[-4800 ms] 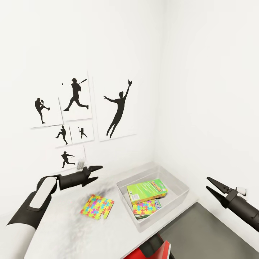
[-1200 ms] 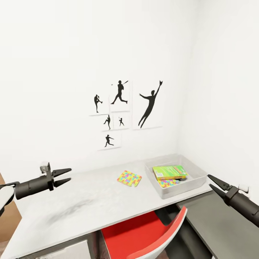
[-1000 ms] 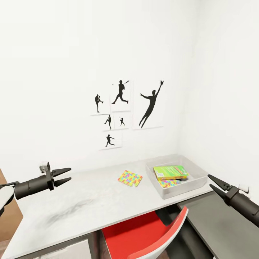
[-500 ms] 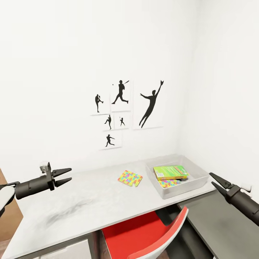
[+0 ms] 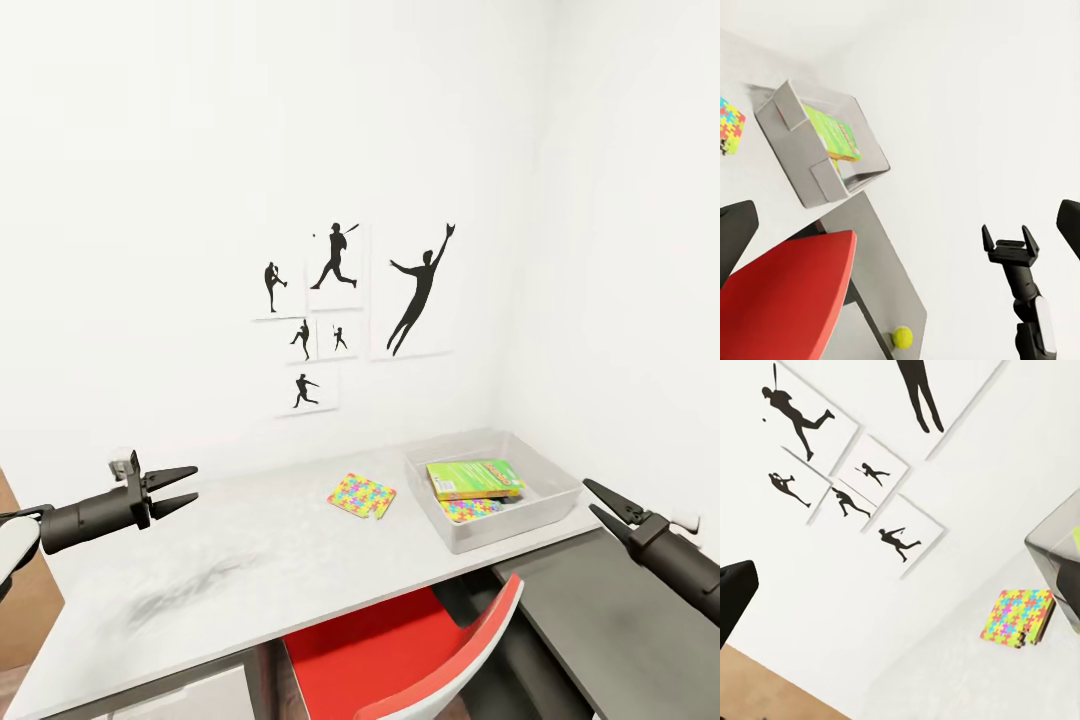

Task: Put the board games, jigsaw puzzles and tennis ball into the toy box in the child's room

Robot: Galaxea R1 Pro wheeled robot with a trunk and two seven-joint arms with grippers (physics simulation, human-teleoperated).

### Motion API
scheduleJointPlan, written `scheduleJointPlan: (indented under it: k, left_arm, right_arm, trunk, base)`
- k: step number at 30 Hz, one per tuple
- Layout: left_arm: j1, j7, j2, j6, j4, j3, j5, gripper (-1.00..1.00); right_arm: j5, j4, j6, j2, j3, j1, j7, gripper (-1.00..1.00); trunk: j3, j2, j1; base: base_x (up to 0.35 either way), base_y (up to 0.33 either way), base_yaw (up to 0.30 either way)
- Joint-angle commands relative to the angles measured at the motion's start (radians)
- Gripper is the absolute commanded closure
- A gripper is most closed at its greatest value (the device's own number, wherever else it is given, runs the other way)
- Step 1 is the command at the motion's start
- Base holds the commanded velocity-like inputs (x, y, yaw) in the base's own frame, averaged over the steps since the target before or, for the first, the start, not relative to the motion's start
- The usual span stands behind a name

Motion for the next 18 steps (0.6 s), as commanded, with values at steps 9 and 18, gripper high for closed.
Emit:
scheduleJointPlan:
  k: [9,18]
  left_arm:
    - [0.0,-0.005,0.0,0.003,0.001,0.001,-0.004,-1.0]
    - [0.0,-0.005,0.0,0.003,0.001,0.001,-0.004,-1.0]
  right_arm:
    - [0.0,0.0,0.006,0.002,-0.002,-0.001,0.002,-1.0]
    - [0.0,0.0,0.005,0.005,-0.001,-0.001,0.001,-1.0]
  trunk:
    - [0.0,-0.001,0.0]
    - [0.0,-0.001,0.0]
  base:
    - [-0.001,0.0,0.0]
    - [-0.116,0.057,0.0]
